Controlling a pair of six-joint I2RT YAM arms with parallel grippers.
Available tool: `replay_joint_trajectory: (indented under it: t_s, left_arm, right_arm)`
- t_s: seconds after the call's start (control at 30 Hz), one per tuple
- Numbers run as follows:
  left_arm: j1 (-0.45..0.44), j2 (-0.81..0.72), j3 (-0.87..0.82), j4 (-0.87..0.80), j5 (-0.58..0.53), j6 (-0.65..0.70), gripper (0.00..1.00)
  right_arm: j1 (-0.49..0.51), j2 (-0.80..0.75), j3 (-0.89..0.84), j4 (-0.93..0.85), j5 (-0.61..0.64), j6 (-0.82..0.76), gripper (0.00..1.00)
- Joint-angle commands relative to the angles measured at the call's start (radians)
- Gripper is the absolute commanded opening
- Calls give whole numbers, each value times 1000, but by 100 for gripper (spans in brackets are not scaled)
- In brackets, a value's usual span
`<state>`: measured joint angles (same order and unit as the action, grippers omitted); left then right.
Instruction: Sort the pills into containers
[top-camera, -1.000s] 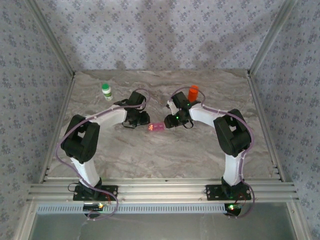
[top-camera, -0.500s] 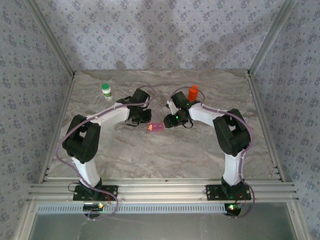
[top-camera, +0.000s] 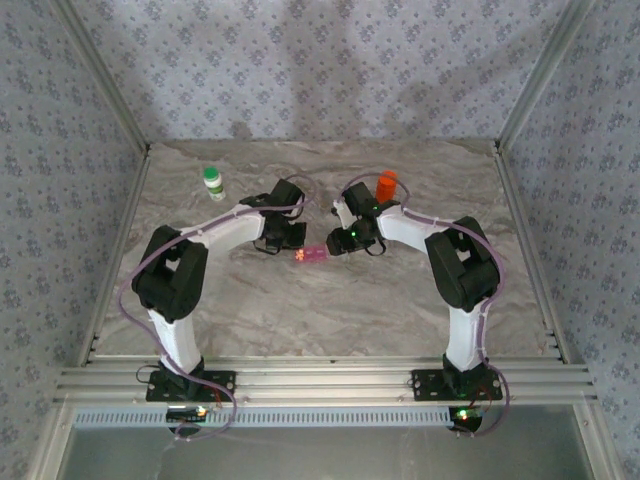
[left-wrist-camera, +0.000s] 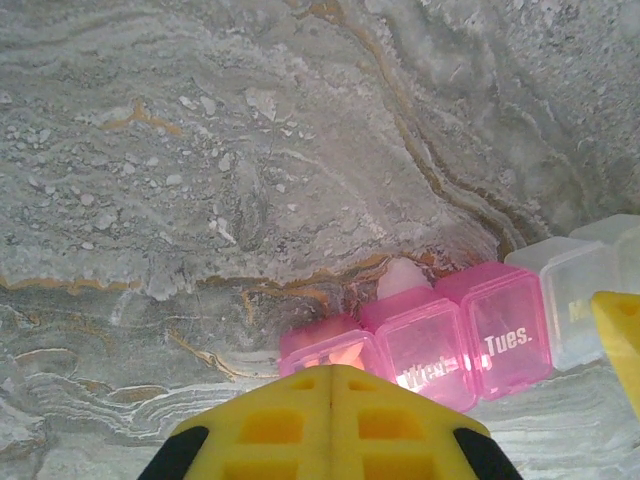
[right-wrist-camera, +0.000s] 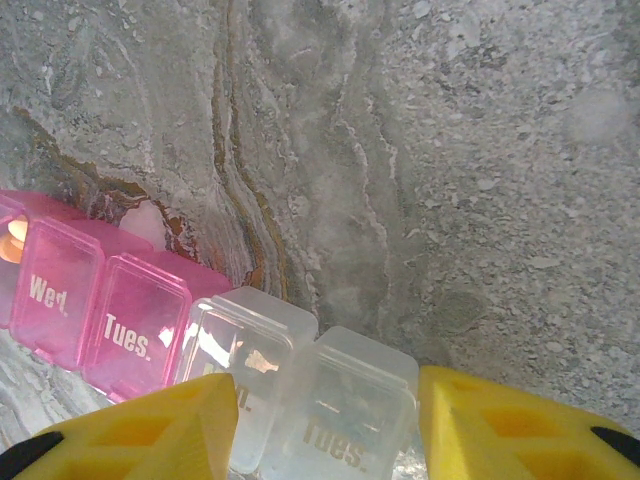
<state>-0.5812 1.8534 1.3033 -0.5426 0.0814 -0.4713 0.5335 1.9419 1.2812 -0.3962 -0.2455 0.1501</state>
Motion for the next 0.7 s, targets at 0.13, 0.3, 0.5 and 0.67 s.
replay_joint_trajectory:
  t_s: [0.13,0.3,0.5,0.67]
  left_arm:
    - [-6,-6,43,-53,-31,16,1]
    - [-6,-1,46,-55,-18,14,1]
    - [-9,3,44,-55,-8,3,1]
    - [-20,15,-34,8,31,-70,0]
  right_arm:
    - [-6,51,-5,-69,11,1,51]
    - [-9,54,-11,-69,8,-2,51]
    - [-13,51,-20,-66,2,-2,51]
    - [-15,58,-25,-54,1,3,51]
